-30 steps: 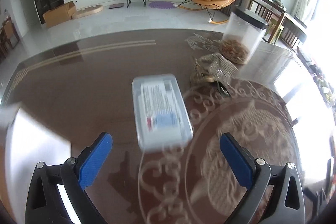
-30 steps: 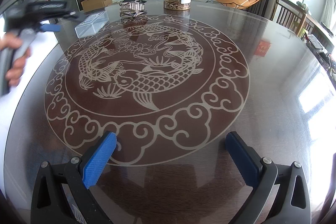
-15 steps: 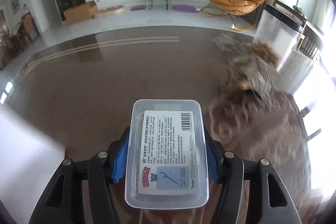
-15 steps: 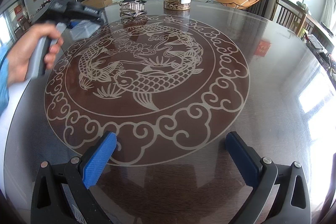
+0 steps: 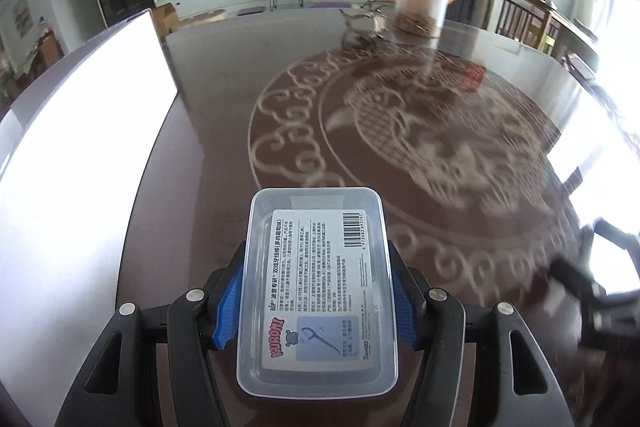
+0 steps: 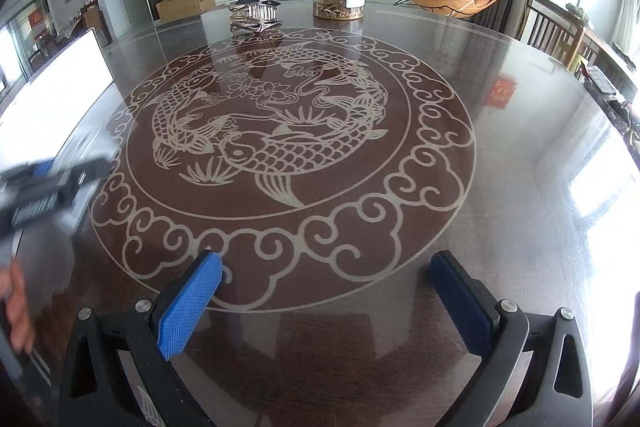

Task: Organize objects
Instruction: 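Grasp the sparkly bow clip with the right tool while the left tool holds the box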

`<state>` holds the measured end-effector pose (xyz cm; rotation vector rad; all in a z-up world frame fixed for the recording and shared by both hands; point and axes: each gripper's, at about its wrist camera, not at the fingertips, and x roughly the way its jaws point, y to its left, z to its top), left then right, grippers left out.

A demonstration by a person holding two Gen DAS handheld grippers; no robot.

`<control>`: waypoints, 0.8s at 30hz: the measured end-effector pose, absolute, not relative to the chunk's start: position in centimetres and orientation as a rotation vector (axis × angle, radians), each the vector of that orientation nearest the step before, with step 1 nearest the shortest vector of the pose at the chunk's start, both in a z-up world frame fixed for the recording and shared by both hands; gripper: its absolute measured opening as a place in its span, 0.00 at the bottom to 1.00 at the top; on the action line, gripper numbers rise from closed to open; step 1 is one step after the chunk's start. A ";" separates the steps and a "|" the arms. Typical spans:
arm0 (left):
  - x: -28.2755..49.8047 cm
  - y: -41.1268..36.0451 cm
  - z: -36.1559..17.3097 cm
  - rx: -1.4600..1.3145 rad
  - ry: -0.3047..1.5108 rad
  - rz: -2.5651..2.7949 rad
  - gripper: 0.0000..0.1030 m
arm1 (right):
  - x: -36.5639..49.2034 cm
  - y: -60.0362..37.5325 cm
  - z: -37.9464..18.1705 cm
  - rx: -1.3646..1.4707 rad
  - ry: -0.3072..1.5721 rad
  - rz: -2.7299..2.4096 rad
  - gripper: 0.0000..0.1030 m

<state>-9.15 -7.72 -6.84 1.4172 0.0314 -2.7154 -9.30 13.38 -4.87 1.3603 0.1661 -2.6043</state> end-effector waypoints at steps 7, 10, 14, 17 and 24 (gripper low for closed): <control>-7.9 -7.9 -6.5 1.377 0.025 -2.757 0.59 | -14.1 11.9 -4.5 1.358 0.145 -2.494 1.00; -7.9 -8.1 -6.5 1.374 0.031 -2.759 0.59 | -19.0 9.1 -3.3 1.315 0.081 -2.443 1.00; -7.8 -8.1 -6.5 1.371 0.035 -2.763 0.59 | -26.6 3.5 -1.4 1.228 0.016 -2.427 1.00; -7.7 -8.1 -6.5 1.369 0.040 -2.766 0.59 | -32.8 0.0 -1.3 1.276 -0.036 -2.446 1.00; -7.6 -8.1 -6.4 1.368 0.037 -2.765 0.59 | -39.5 -3.9 -3.7 1.395 0.069 -2.419 0.51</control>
